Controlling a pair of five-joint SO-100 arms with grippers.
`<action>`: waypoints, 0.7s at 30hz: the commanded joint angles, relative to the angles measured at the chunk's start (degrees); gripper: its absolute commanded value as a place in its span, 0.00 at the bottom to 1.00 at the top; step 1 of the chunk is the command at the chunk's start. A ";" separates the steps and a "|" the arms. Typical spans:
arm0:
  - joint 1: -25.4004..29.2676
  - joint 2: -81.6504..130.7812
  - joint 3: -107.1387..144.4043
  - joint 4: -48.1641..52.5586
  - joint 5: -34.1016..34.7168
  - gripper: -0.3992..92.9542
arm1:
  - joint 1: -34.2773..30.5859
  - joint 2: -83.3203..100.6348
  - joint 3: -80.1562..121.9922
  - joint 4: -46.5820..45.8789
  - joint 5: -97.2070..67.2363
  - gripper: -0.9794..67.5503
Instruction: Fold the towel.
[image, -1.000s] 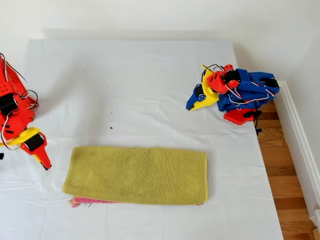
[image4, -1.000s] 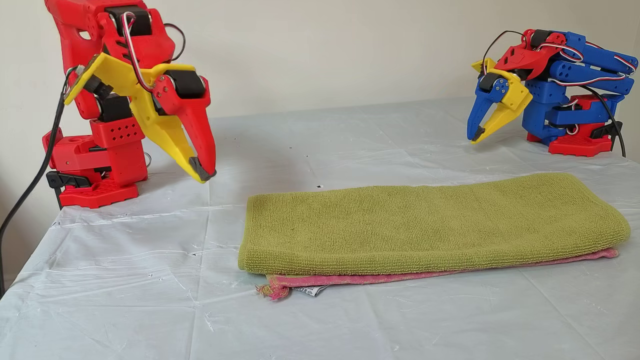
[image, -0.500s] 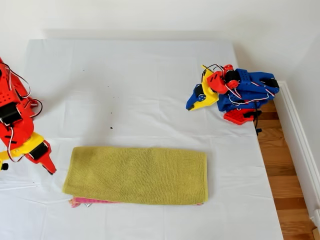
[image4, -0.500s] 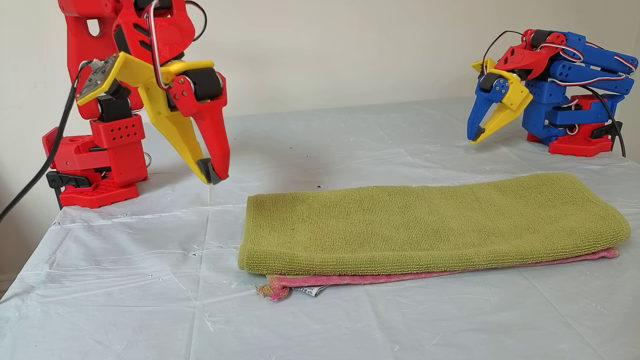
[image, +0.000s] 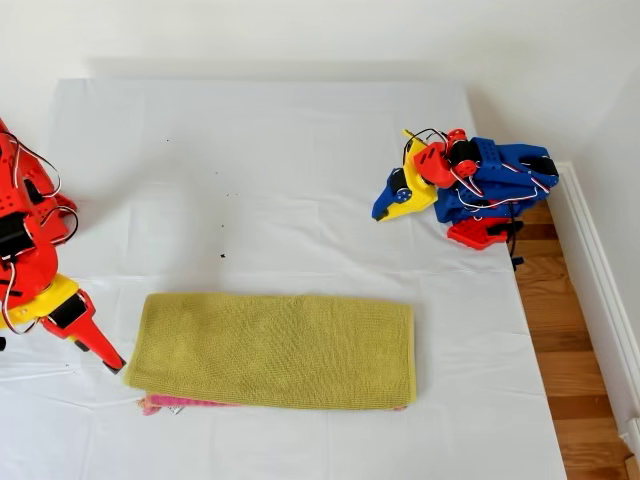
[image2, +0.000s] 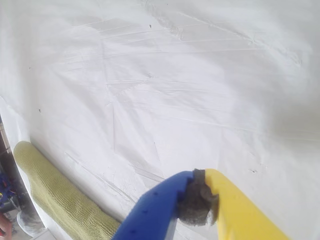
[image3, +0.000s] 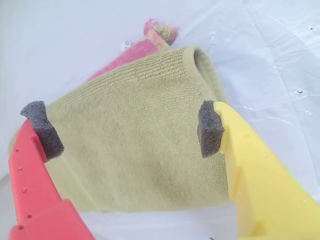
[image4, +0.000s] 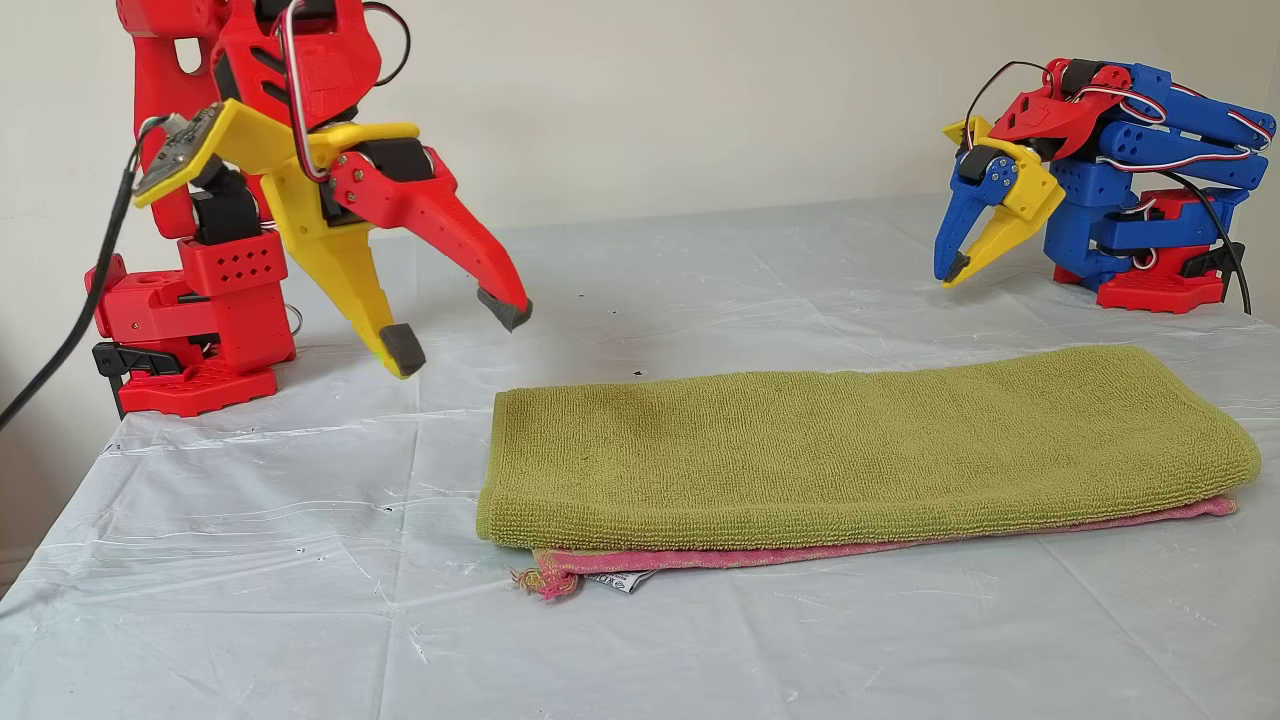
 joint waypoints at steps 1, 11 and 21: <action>0.26 4.22 0.26 -0.70 -1.67 0.69 | 0.44 4.75 0.18 0.18 -0.26 0.02; -1.85 12.13 19.78 -11.43 -9.32 0.69 | 0.44 4.75 0.18 0.18 -0.26 0.02; -6.50 9.32 22.94 -13.27 -14.94 0.71 | 0.44 4.75 0.18 0.18 -0.26 0.02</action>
